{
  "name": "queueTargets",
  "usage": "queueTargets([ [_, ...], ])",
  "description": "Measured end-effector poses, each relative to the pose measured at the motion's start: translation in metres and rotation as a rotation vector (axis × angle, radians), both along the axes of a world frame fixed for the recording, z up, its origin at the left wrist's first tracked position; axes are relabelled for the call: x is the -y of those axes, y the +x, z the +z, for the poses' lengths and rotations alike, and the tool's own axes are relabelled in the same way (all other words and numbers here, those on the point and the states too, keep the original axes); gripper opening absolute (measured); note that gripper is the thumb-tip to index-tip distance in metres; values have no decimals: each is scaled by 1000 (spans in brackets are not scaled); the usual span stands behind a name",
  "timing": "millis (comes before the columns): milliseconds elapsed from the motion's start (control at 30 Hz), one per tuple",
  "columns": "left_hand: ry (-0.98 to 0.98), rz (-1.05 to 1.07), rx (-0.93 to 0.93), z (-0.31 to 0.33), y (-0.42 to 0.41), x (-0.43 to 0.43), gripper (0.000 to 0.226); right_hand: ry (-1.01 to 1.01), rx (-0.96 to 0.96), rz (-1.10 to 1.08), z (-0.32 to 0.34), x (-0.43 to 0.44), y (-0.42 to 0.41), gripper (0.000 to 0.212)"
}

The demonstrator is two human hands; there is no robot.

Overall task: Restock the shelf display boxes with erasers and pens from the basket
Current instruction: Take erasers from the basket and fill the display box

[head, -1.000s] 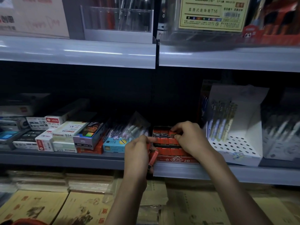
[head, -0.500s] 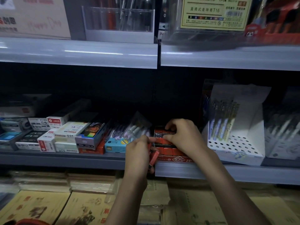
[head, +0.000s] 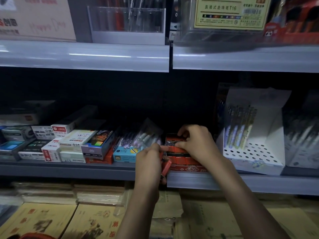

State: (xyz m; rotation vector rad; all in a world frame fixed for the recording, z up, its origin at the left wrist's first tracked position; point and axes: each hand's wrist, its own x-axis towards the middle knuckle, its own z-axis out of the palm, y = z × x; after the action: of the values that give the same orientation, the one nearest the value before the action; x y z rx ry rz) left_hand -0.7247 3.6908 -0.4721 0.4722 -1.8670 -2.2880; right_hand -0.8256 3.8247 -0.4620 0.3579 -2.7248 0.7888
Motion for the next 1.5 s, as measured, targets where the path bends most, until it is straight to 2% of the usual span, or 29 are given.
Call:
queueTargets([
  [300, 42, -1, -31, 1, 2, 1, 31, 37, -43, -72, -8, -22, 5, 19],
  [433, 213, -82, -81, 3, 6, -4, 49, 33, -57, -74, -6, -19, 11, 17],
  [500, 274, -99, -91, 5, 7, -7, 57, -47, -53, -50, 3, -19, 20, 15],
  [600, 359, -76, -94, 6, 5, -12, 60, -264, 114, 67, 25, -16, 46, 4],
  [733, 251, 49, -99, 7, 2, -19, 55, -402, 408, 236, 50, -12, 80, 24],
  [900, 96, 94, -157, 11, 9, -23, 44, -484, 490, 240, 56, -13, 95, 26],
  [1067, 147, 54, -166, 13, 11, -24, 30, -639, 607, 206, 60, -24, 95, 21],
  [1133, 158, 48, -158, 12, 10, -23, 27, -669, 581, 179, 64, -33, 93, 18],
  [1233, 178, 33, -156, 9, 8, -19, 25, -703, 426, 65, 67, -46, 85, 10],
  [1333, 154, 1, -141, 6, 7, -17, 22, -552, 193, -109, 56, -53, 70, 11],
  [1433, 99, -10, -128, 4, 6, -18, 22, -440, 53, -150, 33, -48, 53, 15],
  [1500, 69, -8, -127, 2, 4, -19, 22, -287, -49, -165, 18, -43, 43, 14],
])
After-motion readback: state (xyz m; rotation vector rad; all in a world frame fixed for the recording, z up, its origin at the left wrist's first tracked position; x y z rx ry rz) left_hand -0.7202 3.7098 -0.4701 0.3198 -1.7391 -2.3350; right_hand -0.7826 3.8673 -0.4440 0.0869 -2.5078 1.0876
